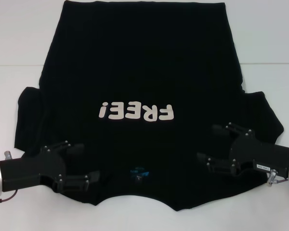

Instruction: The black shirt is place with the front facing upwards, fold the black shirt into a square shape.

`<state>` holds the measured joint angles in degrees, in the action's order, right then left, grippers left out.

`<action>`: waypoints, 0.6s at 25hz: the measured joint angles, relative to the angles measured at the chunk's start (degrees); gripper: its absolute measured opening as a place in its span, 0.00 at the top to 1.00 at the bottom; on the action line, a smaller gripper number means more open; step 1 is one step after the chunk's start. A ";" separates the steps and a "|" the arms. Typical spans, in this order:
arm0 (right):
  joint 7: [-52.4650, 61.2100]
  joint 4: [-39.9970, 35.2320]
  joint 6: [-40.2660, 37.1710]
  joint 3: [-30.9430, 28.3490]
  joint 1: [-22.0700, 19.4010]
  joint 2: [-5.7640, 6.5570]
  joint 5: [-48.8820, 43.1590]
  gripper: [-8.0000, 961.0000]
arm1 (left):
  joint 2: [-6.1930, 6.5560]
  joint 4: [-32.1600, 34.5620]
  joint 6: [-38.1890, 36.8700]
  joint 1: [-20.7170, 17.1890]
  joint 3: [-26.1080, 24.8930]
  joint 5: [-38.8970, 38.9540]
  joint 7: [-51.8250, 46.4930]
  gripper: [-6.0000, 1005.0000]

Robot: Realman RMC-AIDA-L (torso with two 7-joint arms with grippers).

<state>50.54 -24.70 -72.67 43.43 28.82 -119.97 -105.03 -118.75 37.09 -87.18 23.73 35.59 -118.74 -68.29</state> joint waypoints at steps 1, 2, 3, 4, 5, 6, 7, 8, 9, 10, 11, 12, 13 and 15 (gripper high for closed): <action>0.00 0.01 0.00 -0.01 0.00 0.00 0.01 0.02 | -0.03 0.00 0.00 0.00 0.00 0.00 0.00 0.07; 0.00 0.02 -0.01 -0.01 0.00 0.00 0.01 0.02 | -0.05 0.00 0.00 0.00 0.02 0.00 0.00 0.07; 0.00 0.03 -0.02 -0.02 0.00 0.00 0.01 0.02 | -0.05 -0.02 0.00 0.00 0.04 0.00 0.00 0.07; 0.00 0.03 -0.02 -0.06 0.00 0.00 0.01 0.02 | -0.05 -0.03 0.00 0.00 0.05 0.00 0.00 0.07; 0.00 0.04 -0.02 -0.12 0.00 0.00 0.01 0.02 | -0.03 -0.03 0.00 -0.01 0.06 0.00 0.00 0.07; 0.00 0.04 -0.02 -0.19 0.00 0.00 0.02 0.02 | -0.02 -0.03 0.00 -0.03 0.09 0.00 0.00 0.07; 0.00 0.05 -0.02 -0.25 0.00 0.00 0.01 0.02 | -0.01 -0.03 0.00 -0.04 0.11 0.00 0.00 0.07; 0.00 0.06 0.00 -0.27 0.00 0.00 0.01 0.02 | -0.01 -0.03 0.00 -0.06 0.13 0.00 0.00 0.07; 0.00 0.06 0.01 -0.27 0.00 0.00 0.01 0.02 | 0.00 -0.03 0.00 -0.09 0.16 0.00 0.00 0.07; 0.00 0.07 0.01 -0.23 0.00 0.00 0.01 0.02 | 0.00 -0.03 0.00 -0.10 0.17 0.00 0.00 0.07; 0.00 0.08 0.01 -0.17 0.00 0.00 0.01 0.02 | 0.01 -0.03 0.00 -0.10 0.18 0.00 0.00 0.07; 0.00 0.08 0.01 -0.10 0.00 0.00 0.01 0.02 | 0.01 -0.03 0.00 -0.11 0.18 0.00 0.00 0.07; 0.00 0.09 0.01 -0.04 0.00 0.00 0.01 0.02 | 0.02 -0.02 0.00 -0.14 0.18 0.00 0.00 0.07; 0.00 0.09 0.01 0.01 0.00 0.00 0.01 0.02 | 0.03 -0.02 0.00 -0.18 0.15 0.00 -0.01 0.07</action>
<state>50.54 -24.61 -72.66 43.43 28.83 -119.97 -105.02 -118.73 37.07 -87.18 23.55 35.74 -118.74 -68.29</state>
